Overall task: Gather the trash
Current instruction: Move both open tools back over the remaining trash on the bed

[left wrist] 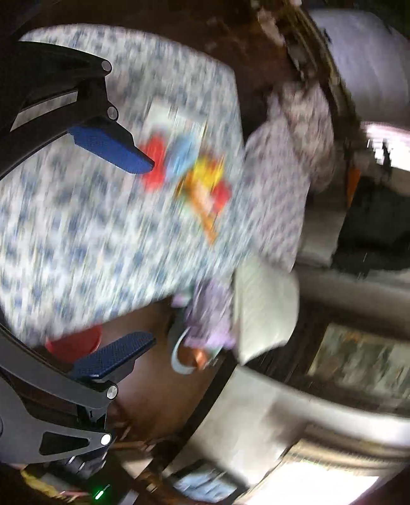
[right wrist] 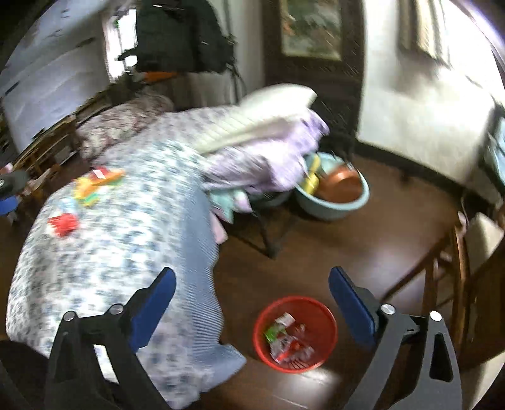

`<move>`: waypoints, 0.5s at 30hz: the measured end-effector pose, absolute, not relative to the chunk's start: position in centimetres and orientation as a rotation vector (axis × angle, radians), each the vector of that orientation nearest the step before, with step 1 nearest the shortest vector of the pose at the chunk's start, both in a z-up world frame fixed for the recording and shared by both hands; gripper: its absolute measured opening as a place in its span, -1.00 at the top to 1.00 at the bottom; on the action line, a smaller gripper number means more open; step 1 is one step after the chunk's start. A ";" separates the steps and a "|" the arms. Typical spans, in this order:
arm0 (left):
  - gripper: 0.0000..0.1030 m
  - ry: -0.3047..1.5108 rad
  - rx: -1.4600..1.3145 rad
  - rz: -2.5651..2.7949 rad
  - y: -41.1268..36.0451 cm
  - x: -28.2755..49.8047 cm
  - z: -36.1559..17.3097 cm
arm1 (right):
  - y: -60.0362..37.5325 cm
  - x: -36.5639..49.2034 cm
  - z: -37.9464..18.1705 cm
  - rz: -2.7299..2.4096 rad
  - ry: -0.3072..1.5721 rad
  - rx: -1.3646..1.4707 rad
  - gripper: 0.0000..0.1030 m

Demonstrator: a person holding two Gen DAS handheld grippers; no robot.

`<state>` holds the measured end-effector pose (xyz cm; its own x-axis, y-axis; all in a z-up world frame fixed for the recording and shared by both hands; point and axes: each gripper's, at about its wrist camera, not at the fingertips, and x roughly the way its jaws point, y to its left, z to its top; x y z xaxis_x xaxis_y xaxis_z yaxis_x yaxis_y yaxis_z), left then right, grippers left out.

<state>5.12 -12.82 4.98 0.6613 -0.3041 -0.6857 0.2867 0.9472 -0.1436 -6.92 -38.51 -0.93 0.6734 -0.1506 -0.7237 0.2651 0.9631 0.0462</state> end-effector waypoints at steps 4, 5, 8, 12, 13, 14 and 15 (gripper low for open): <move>-0.87 0.739 -0.002 -0.152 -6.6 7.7 5.7 | -33.5 -5.9 1.2 -0.132 0.766 0.108 -0.88; -0.87 0.735 0.005 -0.123 -5.7 8.1 5.7 | -32.7 -5.6 1.5 -0.113 0.759 0.102 -0.88; -0.87 0.710 0.024 -0.014 -2.7 9.1 4.9 | -29.1 -4.8 2.0 -0.038 0.753 0.070 -0.88; -0.87 0.730 -0.014 0.032 -0.4 10.3 3.4 | -24.7 -3.6 2.0 0.035 0.781 0.009 -0.88; -0.87 0.733 -0.018 0.039 -0.1 10.6 3.2 | -23.8 -3.5 2.0 0.052 0.785 -0.004 -0.88; -0.87 0.735 -0.013 0.044 0.1 10.7 3.0 | -22.8 -3.4 2.1 0.070 0.785 -0.016 -0.88; -0.87 0.737 -0.003 0.049 0.2 10.9 2.8 | -21.9 -3.2 2.2 0.088 0.785 -0.029 -0.88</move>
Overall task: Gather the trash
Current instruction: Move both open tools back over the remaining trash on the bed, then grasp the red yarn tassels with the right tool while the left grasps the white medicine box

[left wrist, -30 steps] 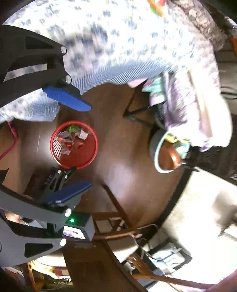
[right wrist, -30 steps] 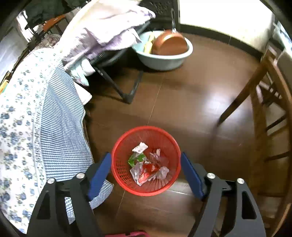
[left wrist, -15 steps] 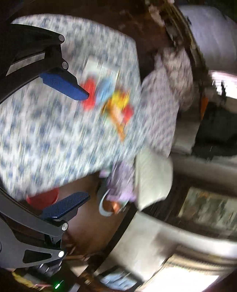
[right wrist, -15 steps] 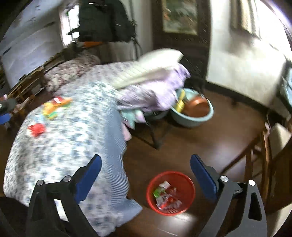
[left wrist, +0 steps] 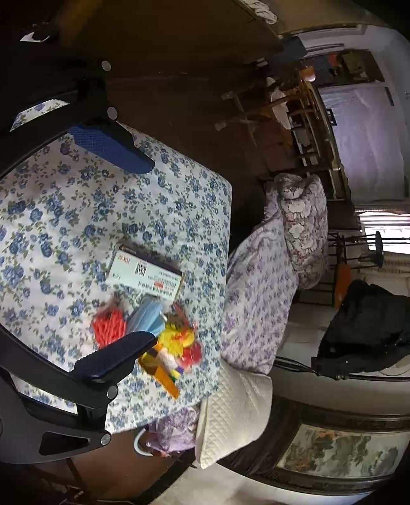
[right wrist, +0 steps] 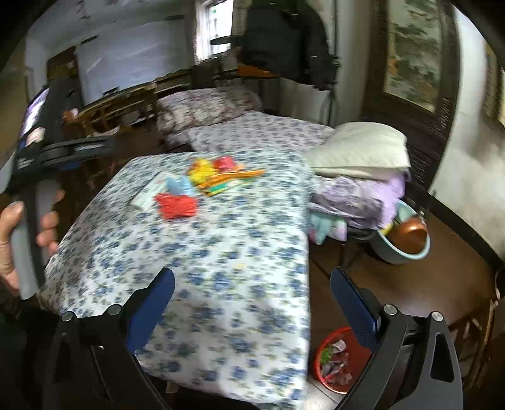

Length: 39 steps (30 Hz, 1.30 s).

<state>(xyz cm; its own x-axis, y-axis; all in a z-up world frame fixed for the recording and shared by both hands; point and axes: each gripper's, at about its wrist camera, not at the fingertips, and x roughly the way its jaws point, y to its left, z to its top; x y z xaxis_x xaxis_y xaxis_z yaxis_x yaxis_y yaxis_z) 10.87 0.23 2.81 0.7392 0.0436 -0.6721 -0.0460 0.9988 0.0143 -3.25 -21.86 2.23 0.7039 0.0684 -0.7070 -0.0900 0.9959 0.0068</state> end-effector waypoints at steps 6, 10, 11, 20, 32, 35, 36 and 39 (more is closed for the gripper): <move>-0.87 0.761 -0.011 0.070 1.5 11.8 2.0 | -18.0 -0.3 2.4 0.152 0.800 -0.052 -0.88; -0.87 0.789 -0.083 0.096 3.7 12.7 1.7 | -15.3 4.2 1.9 0.193 0.824 -0.086 -0.88; -0.87 0.793 -0.099 0.105 4.2 12.9 1.6 | -14.8 5.1 1.6 0.195 0.835 -0.096 -0.88; -0.87 0.810 -0.165 0.142 6.7 13.5 1.3 | -11.7 12.3 -3.8 0.186 0.926 -0.127 -0.88; -0.87 0.826 -0.176 0.142 6.7 13.8 1.1 | -11.5 15.3 -5.7 0.174 0.967 -0.113 -0.88; -0.87 0.832 -0.188 0.131 6.5 13.9 1.0 | -11.8 15.8 -6.1 0.175 0.978 -0.102 -0.88; -0.87 0.831 -0.185 0.128 6.4 13.9 1.0 | -11.8 15.9 -6.2 0.175 0.983 -0.097 -0.88; -0.87 0.825 -0.166 0.128 6.1 13.8 1.0 | -11.9 16.4 -6.7 0.169 0.997 -0.088 -0.88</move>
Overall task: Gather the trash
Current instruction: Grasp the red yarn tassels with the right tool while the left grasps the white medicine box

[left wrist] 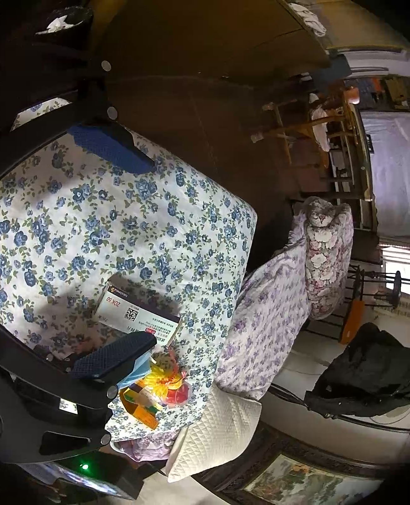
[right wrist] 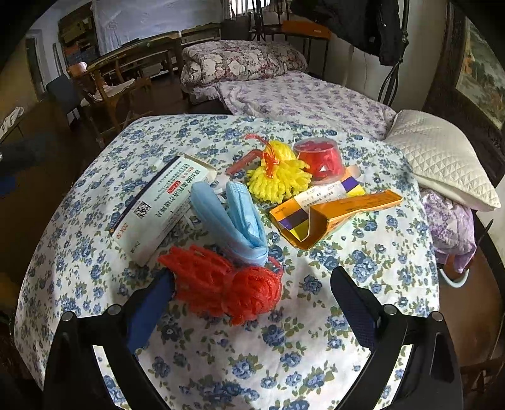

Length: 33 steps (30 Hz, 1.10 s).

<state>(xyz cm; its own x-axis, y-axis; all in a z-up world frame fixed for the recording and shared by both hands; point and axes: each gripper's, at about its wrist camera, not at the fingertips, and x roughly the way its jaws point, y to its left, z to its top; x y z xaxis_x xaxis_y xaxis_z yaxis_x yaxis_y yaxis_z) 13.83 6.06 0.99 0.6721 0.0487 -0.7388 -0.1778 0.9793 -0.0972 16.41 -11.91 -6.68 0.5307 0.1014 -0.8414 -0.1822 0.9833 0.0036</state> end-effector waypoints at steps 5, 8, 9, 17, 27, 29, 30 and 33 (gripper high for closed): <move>-0.87 0.826 -0.167 0.126 5.9 13.8 0.9 | -11.8 16.6 -7.1 0.195 1.007 -0.069 -0.61; -0.87 0.826 -0.159 0.131 5.8 13.7 0.9 | -11.9 16.5 -7.2 0.235 1.021 -0.038 -0.05; -0.87 0.826 -0.156 0.134 5.8 13.7 0.9 | -11.9 16.3 -7.0 0.236 1.012 -0.039 -0.04; -0.87 0.850 -0.137 0.141 5.8 14.4 0.1 | -15.2 11.5 -1.9 0.227 0.885 0.023 -0.04; -0.87 0.978 0.080 0.129 -0.1 17.8 -5.5 | -20.2 8.7 -0.6 0.175 0.847 0.115 -0.10; -0.87 0.994 0.148 0.154 -0.8 17.9 -6.6 | -20.7 8.7 -0.8 0.172 0.853 0.128 -0.10; -0.87 0.988 0.167 0.153 -1.0 17.9 -6.8 | -20.9 8.7 -0.9 0.173 0.855 0.134 -0.10; -0.87 0.988 0.205 0.144 -1.5 17.9 -7.4 | -21.3 8.7 -0.8 0.175 0.847 0.152 -0.10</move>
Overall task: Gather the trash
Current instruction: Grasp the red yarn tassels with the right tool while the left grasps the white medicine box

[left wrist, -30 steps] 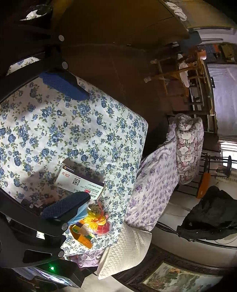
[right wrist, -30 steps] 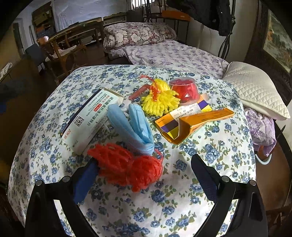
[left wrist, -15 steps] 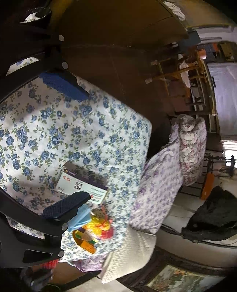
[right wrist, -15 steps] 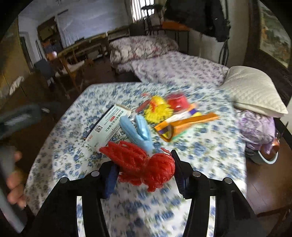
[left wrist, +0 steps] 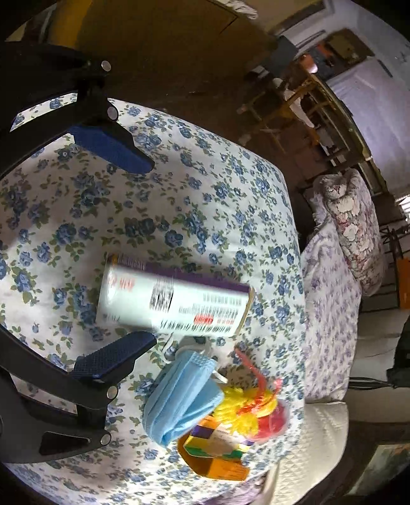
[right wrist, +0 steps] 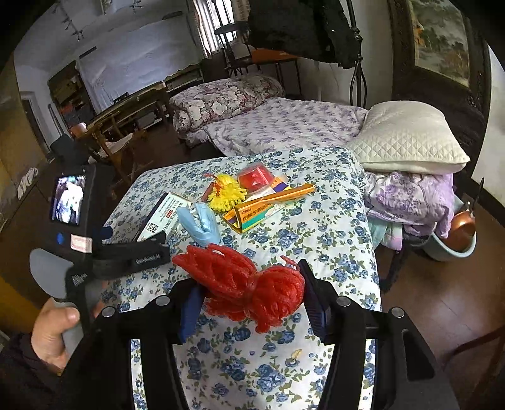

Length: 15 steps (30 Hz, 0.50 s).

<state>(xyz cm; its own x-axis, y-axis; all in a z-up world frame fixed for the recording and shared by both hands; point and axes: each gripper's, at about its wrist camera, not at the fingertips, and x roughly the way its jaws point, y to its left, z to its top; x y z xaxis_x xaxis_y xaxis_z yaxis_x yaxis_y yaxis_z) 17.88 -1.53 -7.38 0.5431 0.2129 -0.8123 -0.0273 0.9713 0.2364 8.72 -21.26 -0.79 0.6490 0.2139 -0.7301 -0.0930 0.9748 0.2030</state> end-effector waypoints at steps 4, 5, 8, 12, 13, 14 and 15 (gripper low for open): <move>-0.86 0.994 0.189 0.086 -2.0 17.7 -7.3 | -21.2 8.5 -0.5 0.178 0.833 0.155 -0.10; -0.86 0.988 0.193 0.069 -2.3 17.6 -7.2 | -21.2 8.6 -0.5 0.179 0.834 0.158 -0.10; -0.80 1.002 0.219 0.061 -2.9 17.9 -7.8 | -21.2 8.6 -0.4 0.180 0.832 0.163 -0.10; -0.40 1.012 0.156 0.023 -2.7 18.6 -8.3 | -21.1 8.6 -0.3 0.179 0.830 0.163 -0.10; -0.21 1.016 0.133 0.004 -2.6 18.7 -8.2 | -21.1 8.6 -0.4 0.178 0.832 0.162 -0.10; -0.12 1.022 0.100 -0.019 -2.4 18.8 -8.2 | -21.1 8.7 -0.4 0.176 0.836 0.162 -0.10; 0.11 1.029 0.070 -0.042 -2.4 18.8 -8.2 | -21.1 8.7 -0.5 0.175 0.837 0.161 -0.11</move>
<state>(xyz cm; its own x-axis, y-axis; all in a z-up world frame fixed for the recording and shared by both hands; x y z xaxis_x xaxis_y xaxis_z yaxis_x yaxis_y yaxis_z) 18.83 -2.35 -8.17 0.5151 -0.0021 -0.8571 0.0682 0.9969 0.0385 8.72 -21.06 -0.49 0.6568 0.2166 -0.7223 -0.0903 0.9736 0.2099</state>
